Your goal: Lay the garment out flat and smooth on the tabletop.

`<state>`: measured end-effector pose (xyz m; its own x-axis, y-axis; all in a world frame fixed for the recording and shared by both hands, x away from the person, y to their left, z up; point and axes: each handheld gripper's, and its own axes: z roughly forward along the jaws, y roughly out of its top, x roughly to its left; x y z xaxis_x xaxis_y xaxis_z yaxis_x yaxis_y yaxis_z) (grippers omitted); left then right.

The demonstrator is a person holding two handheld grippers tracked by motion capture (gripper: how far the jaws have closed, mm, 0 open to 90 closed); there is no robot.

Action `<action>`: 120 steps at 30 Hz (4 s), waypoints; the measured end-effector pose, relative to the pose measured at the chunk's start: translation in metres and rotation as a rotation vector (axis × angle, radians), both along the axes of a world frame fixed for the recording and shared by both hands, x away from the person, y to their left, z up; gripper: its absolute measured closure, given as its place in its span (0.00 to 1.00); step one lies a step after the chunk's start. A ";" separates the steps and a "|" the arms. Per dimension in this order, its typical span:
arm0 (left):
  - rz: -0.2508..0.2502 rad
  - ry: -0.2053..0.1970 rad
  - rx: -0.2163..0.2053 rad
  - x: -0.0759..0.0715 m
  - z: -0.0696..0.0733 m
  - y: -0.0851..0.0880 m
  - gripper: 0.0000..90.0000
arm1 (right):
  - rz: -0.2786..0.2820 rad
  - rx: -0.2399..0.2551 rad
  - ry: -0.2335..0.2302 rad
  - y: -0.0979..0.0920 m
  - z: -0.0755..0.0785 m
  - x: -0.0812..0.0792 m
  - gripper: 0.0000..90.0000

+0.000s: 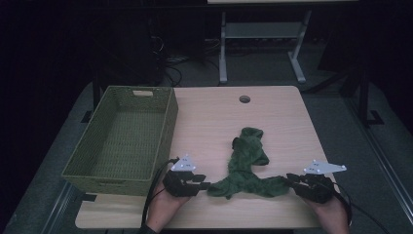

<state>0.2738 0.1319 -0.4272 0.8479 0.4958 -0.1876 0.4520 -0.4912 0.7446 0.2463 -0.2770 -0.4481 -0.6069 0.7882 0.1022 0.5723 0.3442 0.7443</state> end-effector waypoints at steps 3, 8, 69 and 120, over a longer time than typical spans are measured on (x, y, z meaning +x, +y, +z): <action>-0.033 -0.017 -0.009 0.007 0.007 -0.010 0.81 | 0.019 0.006 -0.004 0.005 0.002 0.003 0.84; -0.064 -0.043 -0.002 0.024 0.011 -0.036 0.82 | 0.046 0.015 -0.011 0.016 0.003 0.013 0.84; 0.019 -0.028 0.008 0.109 0.001 -0.036 0.96 | 0.018 0.038 -0.051 0.015 0.025 0.095 0.97; -0.039 -0.049 0.009 0.190 0.027 -0.113 0.58 | -0.045 0.025 -0.017 0.020 0.025 0.147 0.68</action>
<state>0.4641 0.0185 -0.4003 0.8746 0.4639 -0.1411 0.3957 -0.5147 0.7606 0.3932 -0.2574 -0.4228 -0.5728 0.8119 0.1122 0.5739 0.2995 0.7622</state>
